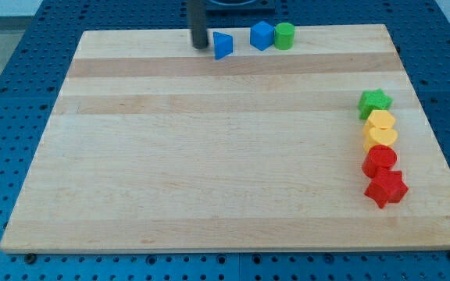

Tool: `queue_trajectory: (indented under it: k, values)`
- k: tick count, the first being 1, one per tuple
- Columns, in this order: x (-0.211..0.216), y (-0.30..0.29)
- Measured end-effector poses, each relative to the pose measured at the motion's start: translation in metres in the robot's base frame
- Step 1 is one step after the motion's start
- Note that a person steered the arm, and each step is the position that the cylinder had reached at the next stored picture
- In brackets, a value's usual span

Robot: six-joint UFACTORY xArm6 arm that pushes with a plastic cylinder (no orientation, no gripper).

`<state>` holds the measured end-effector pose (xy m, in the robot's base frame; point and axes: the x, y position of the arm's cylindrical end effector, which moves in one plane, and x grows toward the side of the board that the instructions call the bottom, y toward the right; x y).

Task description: Move the blue triangle above to the green star

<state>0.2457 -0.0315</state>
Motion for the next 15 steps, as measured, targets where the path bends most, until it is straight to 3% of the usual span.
queue_trajectory:
  k: [2,3,5,6,7,8,10,13,15]
  values:
    - [0.04,0.125]
    - [0.048,0.121]
    - [0.063,0.172]
    - [0.052,0.124]
    - [0.015,0.118]
    - [0.011,0.174]
    - [0.071,0.239]
    - [0.065,0.209]
    - [0.068,0.254]
